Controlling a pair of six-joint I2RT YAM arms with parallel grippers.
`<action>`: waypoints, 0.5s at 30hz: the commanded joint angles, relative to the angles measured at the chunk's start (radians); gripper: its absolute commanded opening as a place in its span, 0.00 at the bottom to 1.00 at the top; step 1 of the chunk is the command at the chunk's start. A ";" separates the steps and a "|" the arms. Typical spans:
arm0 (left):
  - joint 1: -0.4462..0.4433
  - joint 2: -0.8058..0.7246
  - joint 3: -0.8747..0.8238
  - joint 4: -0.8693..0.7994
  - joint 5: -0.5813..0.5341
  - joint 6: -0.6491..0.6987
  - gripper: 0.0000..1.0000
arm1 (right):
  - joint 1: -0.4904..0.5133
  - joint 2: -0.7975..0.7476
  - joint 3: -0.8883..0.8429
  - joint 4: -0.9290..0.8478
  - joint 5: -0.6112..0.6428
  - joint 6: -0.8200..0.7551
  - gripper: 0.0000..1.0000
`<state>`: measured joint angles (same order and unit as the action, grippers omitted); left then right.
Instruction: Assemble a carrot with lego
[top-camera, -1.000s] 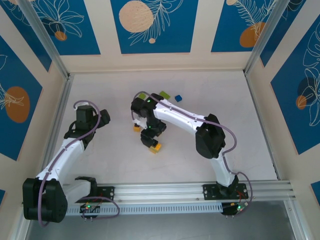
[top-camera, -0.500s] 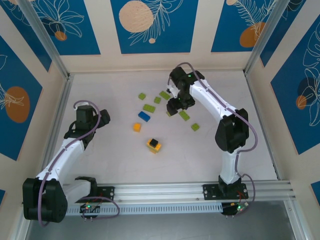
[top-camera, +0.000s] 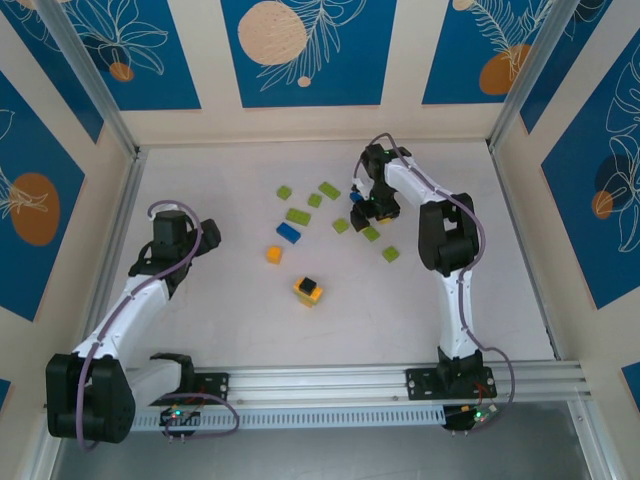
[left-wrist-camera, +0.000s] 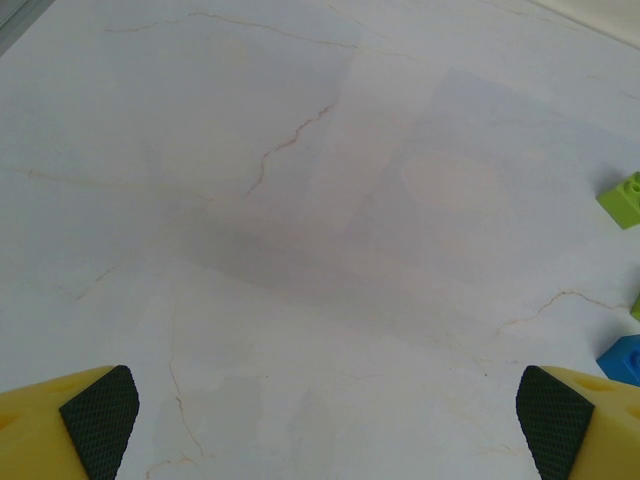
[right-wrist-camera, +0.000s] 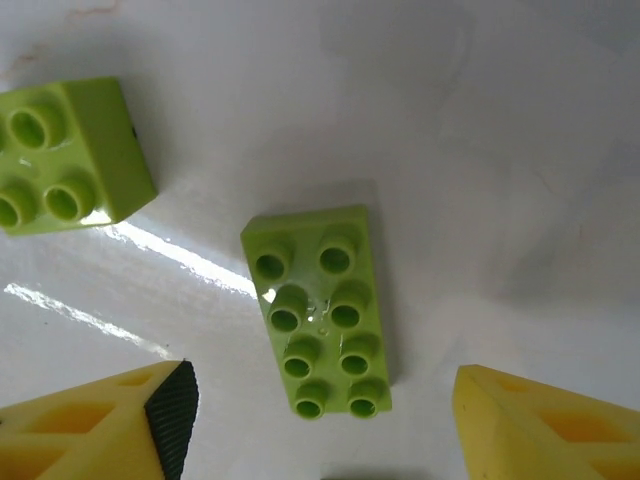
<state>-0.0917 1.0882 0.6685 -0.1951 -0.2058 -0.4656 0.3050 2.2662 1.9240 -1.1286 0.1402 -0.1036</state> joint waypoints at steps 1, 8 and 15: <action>0.016 0.001 0.013 0.017 0.016 -0.004 1.00 | -0.009 0.016 0.021 0.008 -0.063 -0.034 0.68; 0.015 0.006 0.014 0.018 0.019 -0.002 1.00 | -0.006 0.038 -0.006 0.010 -0.050 -0.036 0.65; 0.015 0.009 0.013 0.021 0.023 -0.001 1.00 | -0.005 0.033 -0.043 0.018 -0.041 -0.040 0.65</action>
<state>-0.0917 1.0908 0.6685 -0.1947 -0.2016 -0.4656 0.2996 2.2890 1.8957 -1.1069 0.1230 -0.1257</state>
